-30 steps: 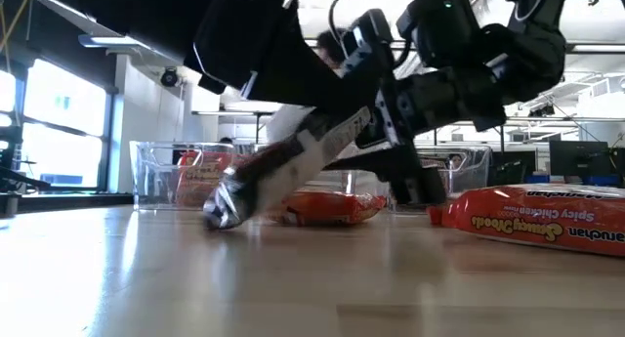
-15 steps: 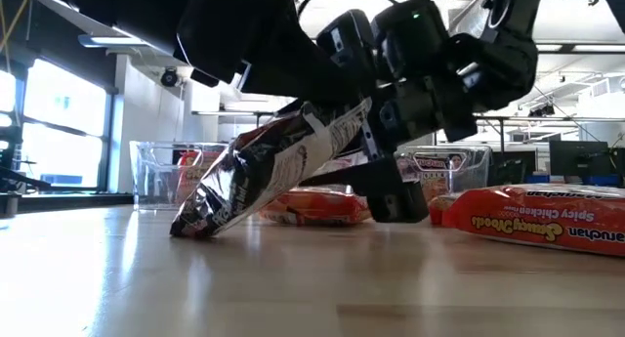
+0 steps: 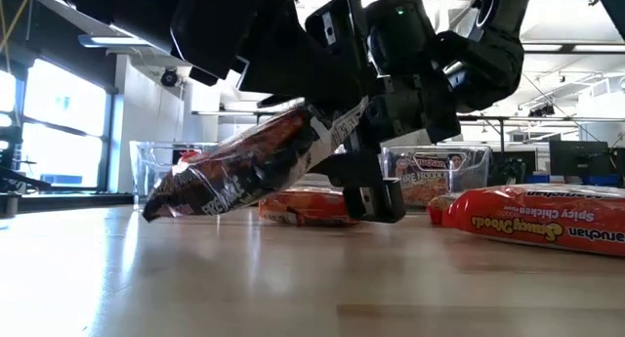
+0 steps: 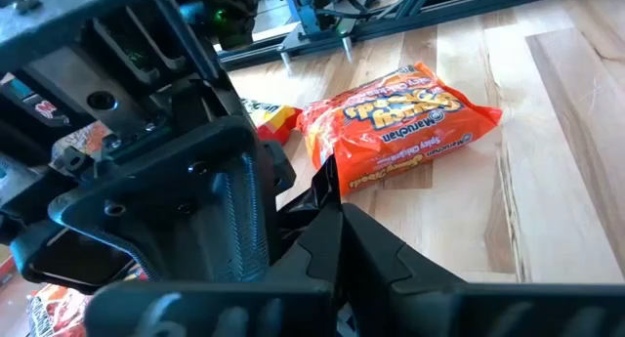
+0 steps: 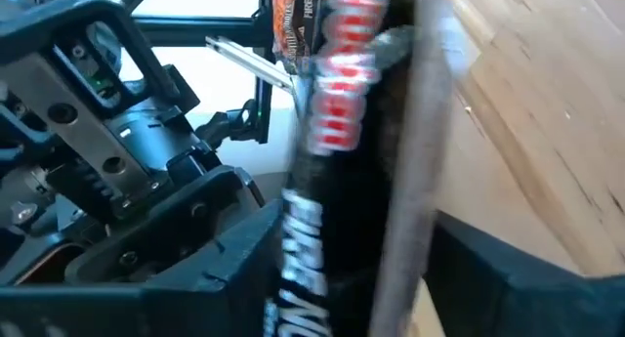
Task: Sort Maruchan noodles
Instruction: Put the black noodle pack into the right transparent bin
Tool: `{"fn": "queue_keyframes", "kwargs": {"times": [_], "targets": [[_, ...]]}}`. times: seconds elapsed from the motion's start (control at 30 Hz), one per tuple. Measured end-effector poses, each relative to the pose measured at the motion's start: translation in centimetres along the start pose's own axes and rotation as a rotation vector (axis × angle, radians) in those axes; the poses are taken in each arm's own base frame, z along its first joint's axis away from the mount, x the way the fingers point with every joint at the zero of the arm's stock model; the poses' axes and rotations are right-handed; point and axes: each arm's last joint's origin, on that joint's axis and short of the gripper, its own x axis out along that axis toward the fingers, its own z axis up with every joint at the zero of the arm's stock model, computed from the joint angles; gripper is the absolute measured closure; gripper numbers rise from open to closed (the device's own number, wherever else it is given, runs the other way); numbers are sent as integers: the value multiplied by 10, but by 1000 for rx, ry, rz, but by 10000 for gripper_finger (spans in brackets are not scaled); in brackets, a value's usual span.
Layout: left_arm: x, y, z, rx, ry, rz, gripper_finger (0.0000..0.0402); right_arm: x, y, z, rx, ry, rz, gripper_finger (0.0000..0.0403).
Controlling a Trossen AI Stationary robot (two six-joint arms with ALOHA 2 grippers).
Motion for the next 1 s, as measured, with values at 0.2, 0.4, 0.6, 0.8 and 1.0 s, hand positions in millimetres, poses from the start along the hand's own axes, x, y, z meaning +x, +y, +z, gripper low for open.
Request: {"fn": "queue_keyframes", "kwargs": {"times": [0.2,0.4,0.6,0.8,1.0], "targets": [[0,0,0,-1,3,-24,383,0,-1,0,-90,-9,-8,274],[-13,3,11,11,-9,-14,350,-4,4,5,-246,-20,19,316],[-47,19,42,11,-44,39,328,-20,23,20,-432,-29,78,301],[-48,42,30,-110,-13,-92,347,-58,55,37,-641,-57,45,310],[-28,67,3,-277,-49,-260,381,-119,97,40,-817,-96,-147,312]]}}
